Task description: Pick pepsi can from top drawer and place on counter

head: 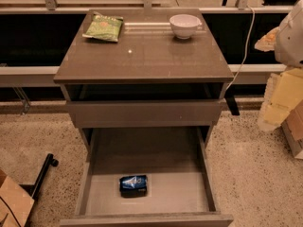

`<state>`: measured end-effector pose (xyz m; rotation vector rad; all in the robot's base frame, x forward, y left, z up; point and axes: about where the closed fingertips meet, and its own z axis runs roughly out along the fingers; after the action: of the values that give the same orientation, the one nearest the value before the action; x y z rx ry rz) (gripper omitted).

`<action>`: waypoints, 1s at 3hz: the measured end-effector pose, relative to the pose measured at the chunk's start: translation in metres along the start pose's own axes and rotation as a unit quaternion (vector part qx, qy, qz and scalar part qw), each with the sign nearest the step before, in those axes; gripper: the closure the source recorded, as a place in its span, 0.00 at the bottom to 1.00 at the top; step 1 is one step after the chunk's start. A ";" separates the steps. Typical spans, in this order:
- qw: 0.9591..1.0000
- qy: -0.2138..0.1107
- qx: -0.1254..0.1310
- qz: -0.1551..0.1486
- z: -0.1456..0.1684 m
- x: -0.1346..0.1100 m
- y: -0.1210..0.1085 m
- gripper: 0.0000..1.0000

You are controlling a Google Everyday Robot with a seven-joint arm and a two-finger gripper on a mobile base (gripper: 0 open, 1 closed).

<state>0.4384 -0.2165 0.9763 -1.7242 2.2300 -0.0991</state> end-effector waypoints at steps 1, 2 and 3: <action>1.000 -0.001 0.000 0.000 0.000 0.000 0.000 0.00; 0.999 -0.037 -0.022 -0.011 0.063 -0.017 -0.020 0.00; 0.999 -0.029 -0.020 -0.007 0.062 -0.014 -0.020 0.00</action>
Offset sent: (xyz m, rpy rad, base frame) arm 0.0396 0.0200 -0.0498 0.0555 0.0043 0.0911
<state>0.4777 -0.1999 0.9256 -1.7408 2.1922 -0.0082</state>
